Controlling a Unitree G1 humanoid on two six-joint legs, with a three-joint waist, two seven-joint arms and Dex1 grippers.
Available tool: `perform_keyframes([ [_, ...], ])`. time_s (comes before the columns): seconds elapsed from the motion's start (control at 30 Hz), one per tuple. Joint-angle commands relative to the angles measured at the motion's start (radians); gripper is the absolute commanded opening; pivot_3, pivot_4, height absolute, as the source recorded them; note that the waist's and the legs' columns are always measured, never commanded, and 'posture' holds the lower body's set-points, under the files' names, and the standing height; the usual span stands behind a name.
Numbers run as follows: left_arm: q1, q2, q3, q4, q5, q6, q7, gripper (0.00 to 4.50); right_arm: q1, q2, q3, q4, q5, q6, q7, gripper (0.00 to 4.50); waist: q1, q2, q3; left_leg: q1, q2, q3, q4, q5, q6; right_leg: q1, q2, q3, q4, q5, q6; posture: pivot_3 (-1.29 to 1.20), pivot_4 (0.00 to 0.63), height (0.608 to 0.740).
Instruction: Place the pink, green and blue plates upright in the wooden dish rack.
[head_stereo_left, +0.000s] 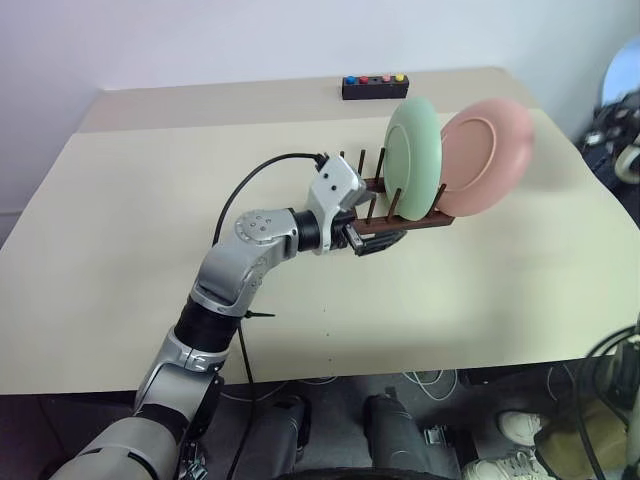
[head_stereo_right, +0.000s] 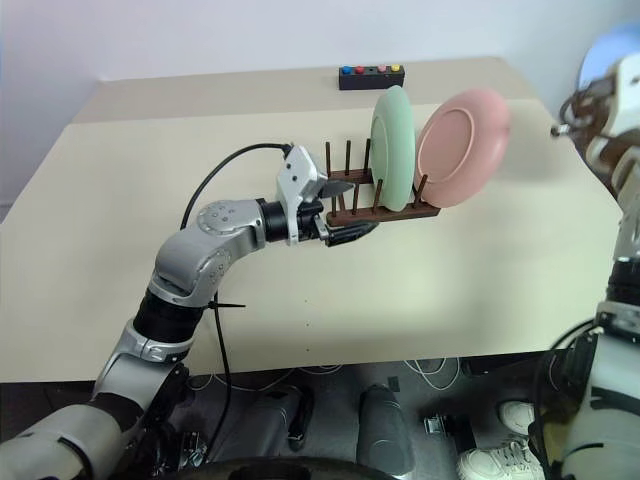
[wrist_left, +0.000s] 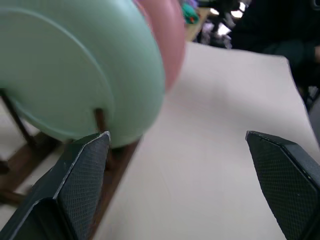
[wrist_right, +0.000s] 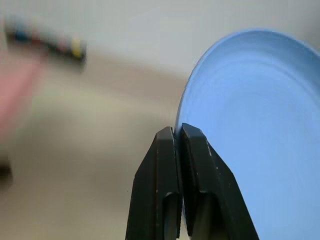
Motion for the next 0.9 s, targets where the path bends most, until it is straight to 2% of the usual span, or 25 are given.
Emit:
perform_keyframes([
  [0.03,-0.018,-0.001,0.060,-0.031,-0.049,-0.027,-0.014,4.50,-0.100,0.062,-0.097,-0.126,0.201,0.025,0.042,0.06,0.001,0.000,0.000,0.000,0.000,0.000,0.000,0.000,0.000,0.000,0.000,0.000,0.000,0.000,0.000,0.00,0.150,0.740],
  [0.17,0.005,0.058,0.096,-0.035,-0.066,-0.051,-0.055,4.50,-0.143,0.130,-0.130,-0.232,0.405,0.143,0.081,0.06,0.005,0.000,0.000,0.000,0.000,0.000,0.000,0.000,0.000,0.000,0.000,0.000,0.000,0.000,0.000,0.00,0.150,0.740],
  [0.3,0.045,0.122,0.166,-0.028,-0.074,-0.118,-0.067,4.50,-0.220,0.248,-0.187,-0.335,0.707,0.289,0.033,0.06,0.000,0.000,0.000,0.000,0.000,0.000,0.000,0.000,0.001,-0.001,0.001,0.002,0.001,0.000,0.000,0.00,0.150,0.740],
  [0.5,0.115,0.197,0.244,-0.046,-0.121,-0.140,-0.108,4.50,-0.250,0.394,-0.185,-0.412,0.935,0.304,-0.047,0.06,0.003,0.000,0.000,0.000,0.000,0.000,0.000,-0.001,0.001,-0.002,0.001,0.002,0.000,0.000,0.000,0.00,0.150,0.740],
  [0.7,0.184,0.287,0.286,-0.084,-0.163,-0.129,-0.168,4.50,-0.201,0.512,-0.157,-0.431,1.176,0.363,-0.164,0.06,0.001,0.000,0.000,0.000,0.000,0.000,-0.001,-0.001,0.001,-0.002,0.001,0.002,0.001,0.001,0.000,0.00,0.150,0.740],
  [0.8,0.201,0.325,0.313,-0.084,-0.175,-0.140,-0.179,4.50,-0.153,0.558,-0.114,-0.446,1.254,0.386,-0.194,0.06,-0.001,0.000,0.000,0.000,0.001,0.000,-0.001,-0.001,0.001,-0.003,0.001,0.003,0.001,0.001,0.000,0.00,0.150,0.740],
  [0.9,0.210,0.348,0.330,-0.093,-0.193,-0.136,-0.190,4.50,-0.109,0.585,-0.072,-0.442,1.269,0.389,-0.196,0.06,-0.002,0.001,0.000,0.000,0.001,0.000,-0.002,-0.001,0.001,-0.004,0.002,0.003,0.002,0.001,0.000,0.00,0.150,0.740],
])
